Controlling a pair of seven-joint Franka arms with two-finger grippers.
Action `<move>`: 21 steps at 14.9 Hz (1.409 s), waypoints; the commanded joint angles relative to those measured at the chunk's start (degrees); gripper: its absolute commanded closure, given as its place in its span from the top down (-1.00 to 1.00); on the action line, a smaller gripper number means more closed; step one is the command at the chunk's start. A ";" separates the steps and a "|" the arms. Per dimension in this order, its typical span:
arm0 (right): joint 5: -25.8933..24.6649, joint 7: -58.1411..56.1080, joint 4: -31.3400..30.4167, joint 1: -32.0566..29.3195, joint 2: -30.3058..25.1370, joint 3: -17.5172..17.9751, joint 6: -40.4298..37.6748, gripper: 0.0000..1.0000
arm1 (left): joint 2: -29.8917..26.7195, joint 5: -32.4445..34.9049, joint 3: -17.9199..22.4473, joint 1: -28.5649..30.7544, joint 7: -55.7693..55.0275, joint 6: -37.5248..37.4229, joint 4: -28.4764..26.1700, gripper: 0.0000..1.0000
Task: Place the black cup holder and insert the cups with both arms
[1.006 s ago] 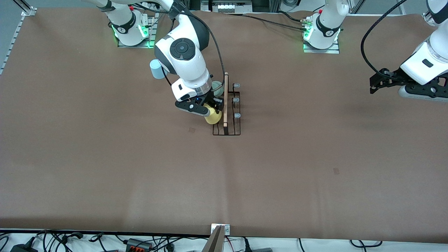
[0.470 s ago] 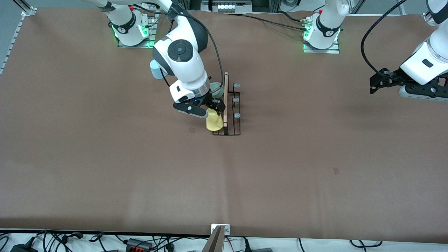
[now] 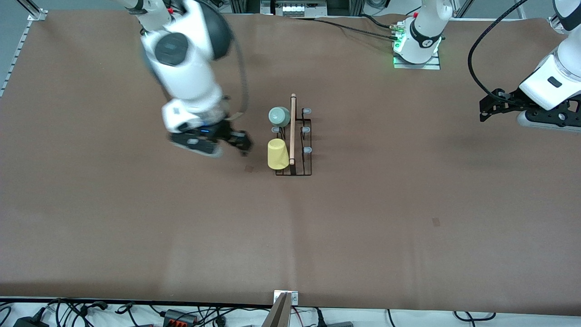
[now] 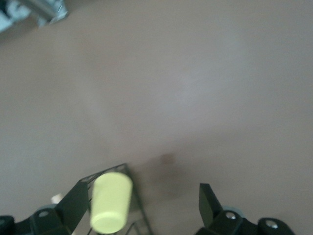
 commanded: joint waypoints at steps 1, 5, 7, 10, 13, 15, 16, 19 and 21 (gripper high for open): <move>0.47 -4.20 -2.13 -7.73 -6.78 0.74 -6.15 1.00 | 0.85 -1.32 0.07 0.12 0.63 -1.25 1.70 1.00; 0.47 -11.49 -0.46 -18.02 -10.31 0.66 -12.21 1.00 | 0.85 -1.32 0.07 0.12 0.63 -1.25 1.70 1.00; 0.39 -14.30 3.83 -20.93 -9.79 -0.04 -18.27 1.00 | 0.77 -1.32 0.07 0.12 0.63 -1.25 1.70 1.00; 0.30 -22.81 7.45 -22.52 -9.08 -3.63 -22.69 1.00 | 0.85 -1.32 0.07 0.03 0.54 -1.25 1.70 1.00; 1.08 -31.78 8.07 -22.35 -9.70 -9.61 -22.87 1.00 | 0.85 -1.32 0.07 0.03 0.54 -1.16 1.70 1.00; 2.57 -36.35 8.16 -22.26 -10.40 -12.60 -24.96 1.00 | 0.85 -1.32 0.07 0.03 0.63 -1.16 1.70 1.00; 4.15 -37.59 8.51 -22.26 -11.01 -13.14 -25.59 1.00 | 0.77 -1.32 0.07 0.03 0.63 -1.16 1.70 1.00; 4.87 -39.79 9.12 -21.91 -11.46 -13.76 -28.48 1.00 | 0.85 -1.32 0.07 0.03 0.63 -1.16 1.70 1.00; 4.43 -41.56 9.39 -21.82 -11.37 -13.32 -31.12 1.00 | 0.85 -1.32 0.07 0.03 0.63 -1.25 1.70 1.00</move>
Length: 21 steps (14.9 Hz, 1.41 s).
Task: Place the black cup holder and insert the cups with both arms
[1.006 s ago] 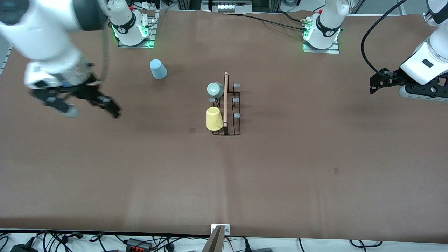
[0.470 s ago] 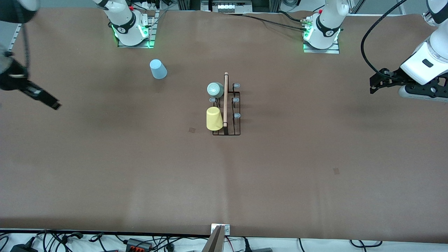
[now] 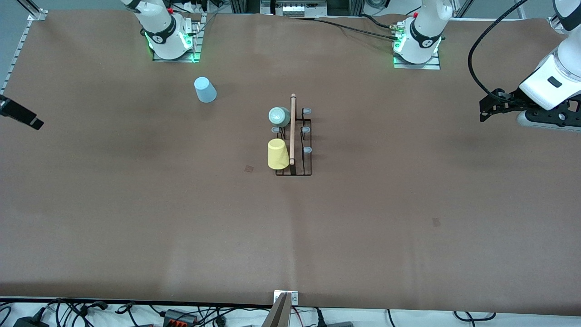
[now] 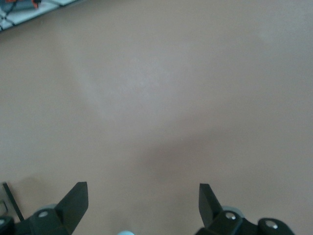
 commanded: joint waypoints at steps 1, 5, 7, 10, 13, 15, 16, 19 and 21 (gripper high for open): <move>0.44 -3.87 0.93 0.62 -0.11 -0.07 -3.40 1.00 | 0.76 -1.32 0.07 0.04 0.63 -1.23 1.69 1.00; 0.35 -13.70 0.41 0.97 0.33 -0.17 -3.40 1.00 | 0.85 -1.32 0.07 0.04 0.63 -1.23 1.69 1.00; 1.05 -14.52 0.58 1.23 -0.02 -0.08 -3.57 1.00 | 0.85 -1.32 0.07 0.04 0.63 -1.23 1.69 1.00; 0.79 -14.25 0.76 1.41 0.50 0.10 -3.32 1.00 | 0.76 -1.32 0.07 0.04 0.63 -1.23 1.69 1.00; 0.53 -15.14 0.93 1.50 1.73 0.01 -2.79 1.00 | 0.85 -1.32 0.07 0.04 0.63 -1.23 1.69 1.00; 0.44 -15.31 0.93 1.50 1.65 -0.25 -2.52 1.00 | 0.85 -1.32 0.07 0.04 0.63 -1.23 1.69 1.00; 0.52 -15.40 0.93 1.50 1.65 -0.25 -2.61 1.00 | 0.76 -1.32 0.07 0.04 0.63 -1.23 1.69 1.00; 0.61 -15.57 0.93 1.50 1.30 -0.08 -2.52 1.00 | 0.76 -1.32 0.07 0.04 0.63 -1.23 1.69 1.00; 0.61 -17.41 0.76 1.58 1.30 0.01 -1.83 1.00 | 0.85 -1.32 0.07 0.04 0.63 -1.23 1.69 1.00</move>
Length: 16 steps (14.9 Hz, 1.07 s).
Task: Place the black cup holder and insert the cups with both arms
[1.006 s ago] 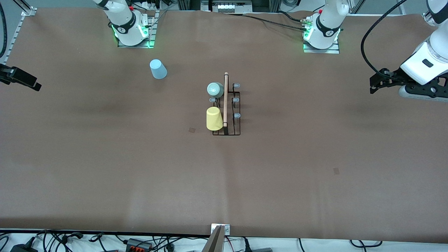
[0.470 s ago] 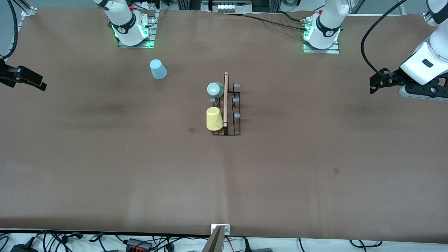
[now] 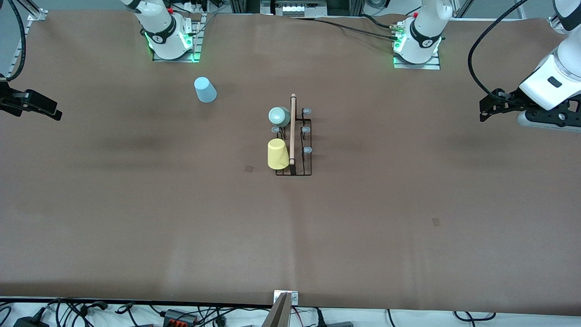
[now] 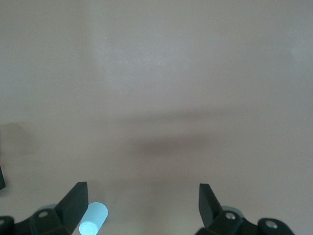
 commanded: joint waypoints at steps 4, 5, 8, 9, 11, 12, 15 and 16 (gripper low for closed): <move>0.40 -3.61 0.65 0.68 -0.19 -0.23 0.65 1.00 | 0.76 -1.32 0.07 0.04 0.63 -1.22 1.69 1.00; 0.66 -3.52 0.65 0.51 0.07 -0.23 0.73 1.00 | 0.85 -1.32 0.07 0.04 0.63 -1.22 1.69 1.00; 0.66 -3.52 0.65 0.42 0.34 -0.40 0.91 1.00 | 0.76 -1.32 0.07 0.04 0.54 -1.22 1.69 1.00; 0.66 -3.60 0.65 0.51 0.34 -0.32 1.00 1.00 | 0.85 -1.32 0.07 0.04 0.54 -1.22 1.69 1.00; 0.58 -3.60 0.65 0.68 0.34 -0.14 0.91 1.00 | 0.85 -1.32 0.07 0.04 0.63 -1.22 1.69 1.00; 0.49 -3.60 0.65 0.77 0.34 -0.05 0.91 1.00 | 0.85 -1.32 0.07 0.04 0.54 -1.22 1.69 1.00; 0.40 -3.43 0.65 0.68 0.34 -0.14 0.91 1.00 | 0.76 -1.32 0.07 0.04 0.54 -1.22 1.69 1.00; 0.40 -3.43 0.65 0.77 0.34 -0.14 0.91 1.00 | 0.85 -1.32 -0.02 -0.05 0.63 -1.22 1.69 1.00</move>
